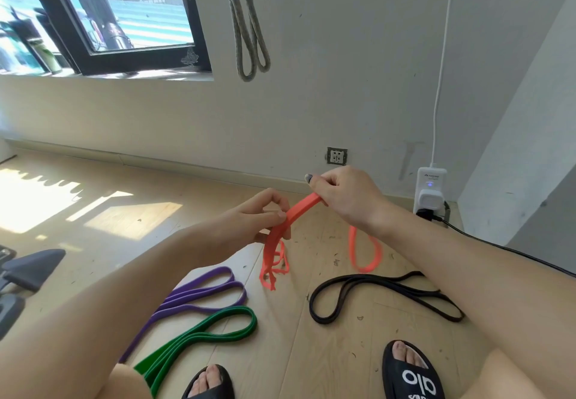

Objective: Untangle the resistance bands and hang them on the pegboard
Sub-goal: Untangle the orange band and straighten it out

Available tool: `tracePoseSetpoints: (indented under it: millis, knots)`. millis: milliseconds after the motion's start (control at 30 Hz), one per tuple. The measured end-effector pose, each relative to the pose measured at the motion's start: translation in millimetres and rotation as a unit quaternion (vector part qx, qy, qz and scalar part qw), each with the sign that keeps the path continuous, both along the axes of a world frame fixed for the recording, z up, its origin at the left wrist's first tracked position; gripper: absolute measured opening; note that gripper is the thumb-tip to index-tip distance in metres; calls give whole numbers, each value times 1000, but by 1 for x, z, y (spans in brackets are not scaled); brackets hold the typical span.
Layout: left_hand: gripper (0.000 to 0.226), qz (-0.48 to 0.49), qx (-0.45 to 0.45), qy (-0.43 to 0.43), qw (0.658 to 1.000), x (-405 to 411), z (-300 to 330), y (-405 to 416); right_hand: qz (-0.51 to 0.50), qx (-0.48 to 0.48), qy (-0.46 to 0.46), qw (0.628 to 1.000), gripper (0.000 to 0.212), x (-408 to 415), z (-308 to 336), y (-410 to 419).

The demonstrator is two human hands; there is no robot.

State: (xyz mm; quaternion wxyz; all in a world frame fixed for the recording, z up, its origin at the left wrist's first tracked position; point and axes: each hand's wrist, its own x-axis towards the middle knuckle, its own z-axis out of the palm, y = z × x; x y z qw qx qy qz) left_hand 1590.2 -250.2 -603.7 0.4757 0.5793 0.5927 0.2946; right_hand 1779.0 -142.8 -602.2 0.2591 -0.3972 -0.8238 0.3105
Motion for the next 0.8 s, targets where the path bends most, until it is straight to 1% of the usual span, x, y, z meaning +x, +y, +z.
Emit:
tracePoseSetpoints:
  millis: [133, 200, 267, 367, 433, 467, 567, 633, 733, 800]
  knots:
    - [10, 18, 26, 24, 999, 3, 0, 2, -3, -6, -5, 1000, 58, -2, 1, -3]
    - [8, 36, 46, 16, 998, 4, 1, 2, 15, -45, 2, 999, 61, -2, 2, -5]
    - [8, 44, 62, 10, 997, 6, 5, 2, 37, -68, -14, 997, 63, -2, 3, -9]
    - [14, 43, 70, -11, 997, 10, 4, 2, 59, -35, -46, 997, 57, -8, 2, -14]
    - [18, 31, 60, -15, 998, 11, 2, 2, 62, -18, -44, 997, 53, -10, 2, -14]
    - [19, 20, 53, -1, 998, 10, 2, 2, 61, -14, -32, 998, 53, -10, 2, -12]
    - [29, -7, 28, 84, 996, 5, 0, 2, 41, -4, 15, 999, 56, -4, 8, -6]
    - [32, -12, 20, 121, 992, 1, -2, 1, 24, -2, 24, 999, 53, 2, 9, -2]
    - [31, 2, 30, 125, 992, -2, -3, 1, 7, -20, -15, 1000, 54, 6, 5, 1]
    - [29, 8, 38, 114, 993, 1, -1, 2, 20, -69, -34, 997, 59, 4, 2, -3]
